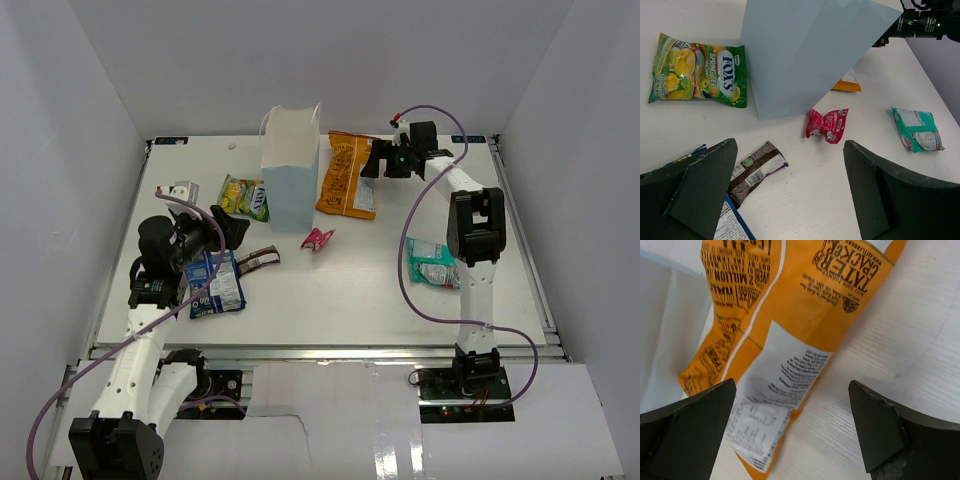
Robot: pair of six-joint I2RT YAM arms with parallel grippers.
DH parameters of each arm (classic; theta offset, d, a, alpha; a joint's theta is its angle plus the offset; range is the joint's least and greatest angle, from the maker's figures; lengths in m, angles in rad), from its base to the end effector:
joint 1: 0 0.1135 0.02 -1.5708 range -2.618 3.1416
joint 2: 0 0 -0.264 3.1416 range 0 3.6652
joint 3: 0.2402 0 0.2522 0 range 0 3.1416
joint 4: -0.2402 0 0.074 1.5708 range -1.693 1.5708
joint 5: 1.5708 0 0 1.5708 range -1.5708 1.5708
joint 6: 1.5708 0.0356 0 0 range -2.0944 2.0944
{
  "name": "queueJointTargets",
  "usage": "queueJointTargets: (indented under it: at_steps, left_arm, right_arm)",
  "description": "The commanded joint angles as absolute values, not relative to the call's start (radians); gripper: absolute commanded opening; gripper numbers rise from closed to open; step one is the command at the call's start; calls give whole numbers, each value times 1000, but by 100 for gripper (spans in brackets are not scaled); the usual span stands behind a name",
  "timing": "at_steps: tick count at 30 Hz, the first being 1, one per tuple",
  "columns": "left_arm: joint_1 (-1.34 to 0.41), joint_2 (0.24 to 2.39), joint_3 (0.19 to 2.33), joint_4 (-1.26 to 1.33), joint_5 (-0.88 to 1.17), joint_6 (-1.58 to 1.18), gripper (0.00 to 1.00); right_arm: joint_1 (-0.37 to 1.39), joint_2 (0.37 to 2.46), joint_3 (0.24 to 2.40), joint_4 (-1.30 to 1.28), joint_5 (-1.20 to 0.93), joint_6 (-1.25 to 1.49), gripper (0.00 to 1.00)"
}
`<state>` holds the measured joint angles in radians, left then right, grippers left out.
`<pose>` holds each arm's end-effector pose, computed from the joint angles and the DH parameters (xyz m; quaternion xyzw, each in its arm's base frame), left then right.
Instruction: Place the snacks into the paper bag
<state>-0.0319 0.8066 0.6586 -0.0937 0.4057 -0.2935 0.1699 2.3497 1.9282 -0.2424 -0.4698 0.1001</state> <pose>0.1915 -0.0202 0.3018 0.0226 0.7807 -0.2543 0.5704 0.5264 0.1066 0.1908 -0.1324 0.8702 0.2647 0.3940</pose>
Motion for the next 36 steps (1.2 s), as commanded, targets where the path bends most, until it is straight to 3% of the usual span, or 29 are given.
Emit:
queueJointTargets:
  at_steps: [1, 7, 8, 13, 16, 23, 26, 29, 36]
  left_arm:
    - [-29, 804, 661, -66, 457, -278, 98]
    - [-28, 804, 657, -52, 498, -276, 98]
    - [-29, 805, 657, -51, 509, -276, 98]
    - [-29, 804, 655, -37, 535, -276, 98]
    - [-29, 804, 649, -18, 574, -284, 98]
    - [-29, 793, 624, 92, 761, -339, 98]
    - [-35, 788, 606, 182, 844, -414, 98]
    - [-57, 785, 615, 230, 850, -527, 98]
    - [-272, 831, 707, 241, 741, -655, 98]
  right_arm:
    - [195, 2364, 1938, -99, -417, 303, 100]
    - [196, 2424, 1899, 21, -453, 462, 100]
    - [196, 2428, 1899, 38, -445, 478, 95]
    - [199, 2434, 1878, 89, -382, 495, 91]
    - [201, 2453, 1887, 84, -387, 503, 78]
    - [180, 2425, 1823, 113, -477, 515, 29]
    - [157, 2349, 1740, 162, -526, 508, 17]
    - [127, 2255, 1674, 202, -596, 470, 8]
    - [69, 1963, 1412, 235, -822, 305, 8]
